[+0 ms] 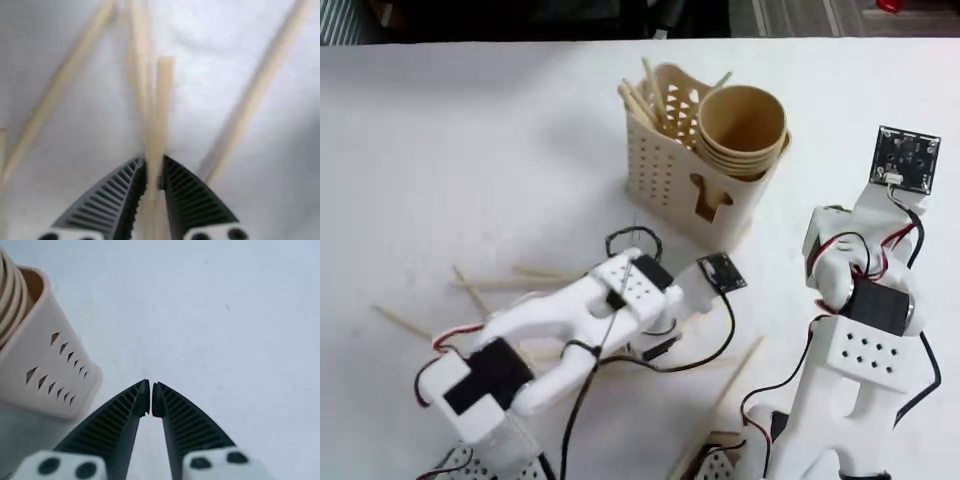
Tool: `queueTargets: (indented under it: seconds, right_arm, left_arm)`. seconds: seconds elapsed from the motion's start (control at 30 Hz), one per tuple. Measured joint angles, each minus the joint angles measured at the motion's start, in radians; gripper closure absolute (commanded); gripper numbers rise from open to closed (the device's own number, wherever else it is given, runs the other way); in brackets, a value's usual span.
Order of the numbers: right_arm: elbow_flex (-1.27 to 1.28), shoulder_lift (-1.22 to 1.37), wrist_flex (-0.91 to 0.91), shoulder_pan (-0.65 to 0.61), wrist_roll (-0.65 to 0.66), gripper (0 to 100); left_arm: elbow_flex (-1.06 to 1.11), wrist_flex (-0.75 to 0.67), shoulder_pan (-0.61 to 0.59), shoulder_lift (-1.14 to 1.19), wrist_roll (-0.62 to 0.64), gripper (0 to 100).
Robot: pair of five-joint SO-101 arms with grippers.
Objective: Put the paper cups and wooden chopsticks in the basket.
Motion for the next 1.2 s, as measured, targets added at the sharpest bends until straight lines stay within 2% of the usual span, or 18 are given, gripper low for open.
queueTargets:
  seconds: [0.37,0.7,0.83,1.03,1.2]
  right_arm:
    - [0.000,0.000,0.000,0.002,0.000,97.0]
    - [0.000,0.000,0.000,0.029,0.000,97.1]
    - [0.000,0.000,0.000,0.029,0.000,97.1]
    - [0.000,0.000,0.000,0.029,0.000,97.1]
    - [0.000,0.000,0.000,0.029,0.000,97.1]
  left_arm:
    - [-0.037,0.109,-0.008,-0.017,0.002,98]
    - [-0.037,0.295,-0.006,-0.382,0.003,98]
    - [-0.037,0.345,-0.029,-0.494,-0.064,98]
    - [-0.189,0.463,-0.135,-0.603,-0.163,98]
    - [-0.390,0.549,-0.195,-0.621,-0.190,98]
